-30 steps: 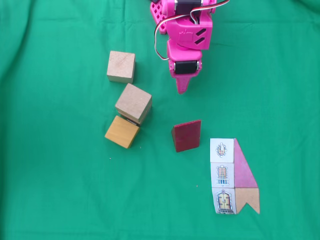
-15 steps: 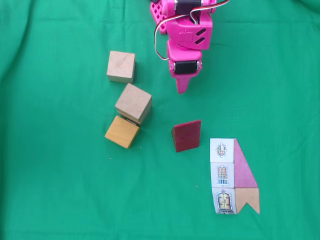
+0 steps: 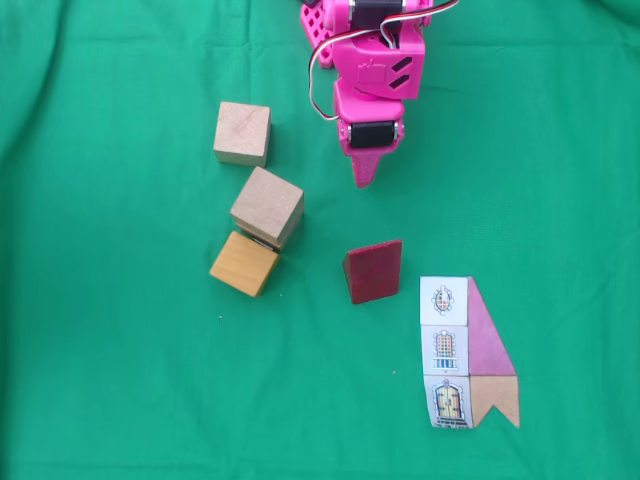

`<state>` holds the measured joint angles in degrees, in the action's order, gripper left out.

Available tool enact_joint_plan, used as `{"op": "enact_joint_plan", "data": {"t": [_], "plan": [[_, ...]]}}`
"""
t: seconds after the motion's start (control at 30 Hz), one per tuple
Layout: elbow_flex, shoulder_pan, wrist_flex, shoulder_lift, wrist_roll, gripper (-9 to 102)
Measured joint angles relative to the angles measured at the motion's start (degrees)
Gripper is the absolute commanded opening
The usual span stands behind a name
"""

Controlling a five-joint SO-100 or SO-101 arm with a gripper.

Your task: Grasp some building blocks and build the house on the picture.

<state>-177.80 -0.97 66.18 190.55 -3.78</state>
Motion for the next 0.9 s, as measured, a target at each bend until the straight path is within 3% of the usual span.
{"op": "enact_joint_plan", "data": {"t": [0.47,0.9], "plan": [[21.0,-0.4,0.3,-10.3,-1.6,0],[31.2,0.0,0.3,-18.2,-26.1,0]]}}
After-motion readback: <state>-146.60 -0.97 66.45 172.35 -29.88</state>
